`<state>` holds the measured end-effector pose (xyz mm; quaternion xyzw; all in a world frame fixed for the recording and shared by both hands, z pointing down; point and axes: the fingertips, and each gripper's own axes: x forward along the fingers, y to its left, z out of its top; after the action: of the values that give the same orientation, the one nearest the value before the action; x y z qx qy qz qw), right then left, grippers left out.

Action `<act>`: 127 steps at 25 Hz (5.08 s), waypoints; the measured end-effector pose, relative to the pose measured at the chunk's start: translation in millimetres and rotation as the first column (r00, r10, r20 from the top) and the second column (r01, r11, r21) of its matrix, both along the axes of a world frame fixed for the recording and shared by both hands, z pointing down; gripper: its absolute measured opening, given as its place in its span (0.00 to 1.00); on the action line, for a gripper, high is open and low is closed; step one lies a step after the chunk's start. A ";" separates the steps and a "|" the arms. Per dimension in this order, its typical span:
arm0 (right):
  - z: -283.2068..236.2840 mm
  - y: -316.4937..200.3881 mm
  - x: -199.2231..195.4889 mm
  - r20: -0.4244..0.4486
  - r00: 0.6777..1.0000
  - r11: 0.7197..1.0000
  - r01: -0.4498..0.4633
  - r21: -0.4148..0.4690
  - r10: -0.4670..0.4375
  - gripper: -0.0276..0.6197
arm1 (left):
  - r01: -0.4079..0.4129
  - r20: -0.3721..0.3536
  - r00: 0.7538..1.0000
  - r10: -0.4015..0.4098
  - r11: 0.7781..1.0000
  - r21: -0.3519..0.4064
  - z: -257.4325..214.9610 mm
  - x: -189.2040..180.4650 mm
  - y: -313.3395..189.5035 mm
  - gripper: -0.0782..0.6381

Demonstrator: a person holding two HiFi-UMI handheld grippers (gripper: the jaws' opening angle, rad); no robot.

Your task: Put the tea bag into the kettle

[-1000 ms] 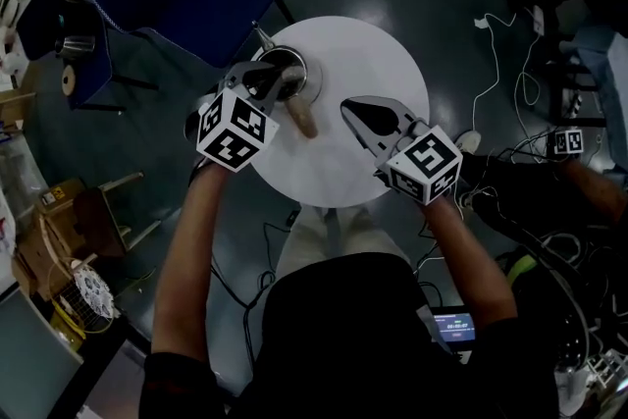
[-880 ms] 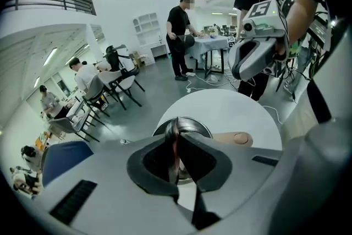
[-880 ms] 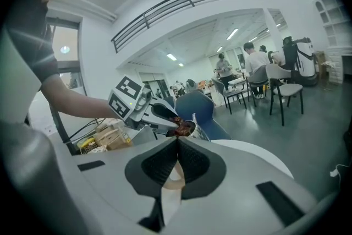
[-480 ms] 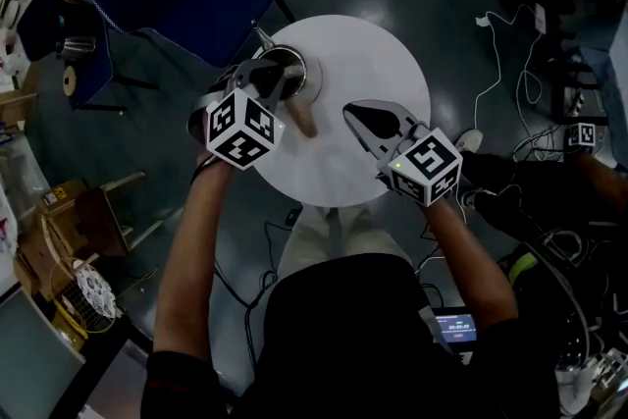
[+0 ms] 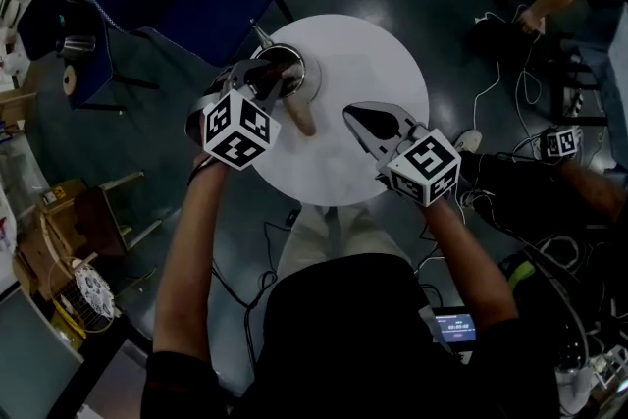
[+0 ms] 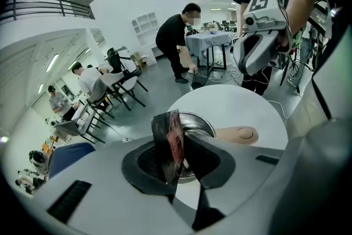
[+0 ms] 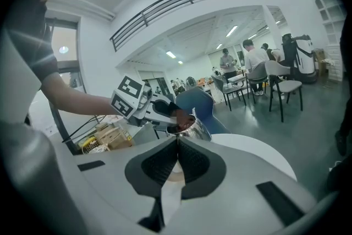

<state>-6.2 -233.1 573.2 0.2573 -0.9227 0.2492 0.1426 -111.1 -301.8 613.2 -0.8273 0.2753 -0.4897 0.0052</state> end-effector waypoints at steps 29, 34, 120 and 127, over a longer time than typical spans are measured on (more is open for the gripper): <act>3.7 11.3 1.2 -0.013 1.000 1.000 0.008 -0.020 -0.008 0.07 | -0.018 -0.033 0.999 0.019 0.999 0.034 -30.9 9.5 -1.5 0.13; 7.8 14.1 5.7 -0.015 1.000 1.000 0.003 -0.028 -0.003 0.07 | -0.020 -0.053 0.998 0.019 1.000 -0.010 -20.6 16.7 3.3 0.13; -152.9 33.0 -71.3 -0.050 0.998 0.959 -0.009 0.283 0.024 0.07 | 0.271 -0.570 0.794 -0.213 0.962 0.018 -178.5 -36.2 90.3 0.13; -189.2 39.8 -96.4 -0.019 0.998 0.944 -0.051 0.327 0.061 0.07 | 0.303 -0.667 0.714 -0.215 0.953 0.018 -211.1 -65.6 114.3 0.13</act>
<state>-102.6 -193.3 384.0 0.3071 -0.9414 0.0933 0.1042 -176.8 -187.5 402.1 -0.8971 0.4030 -0.1451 -0.1085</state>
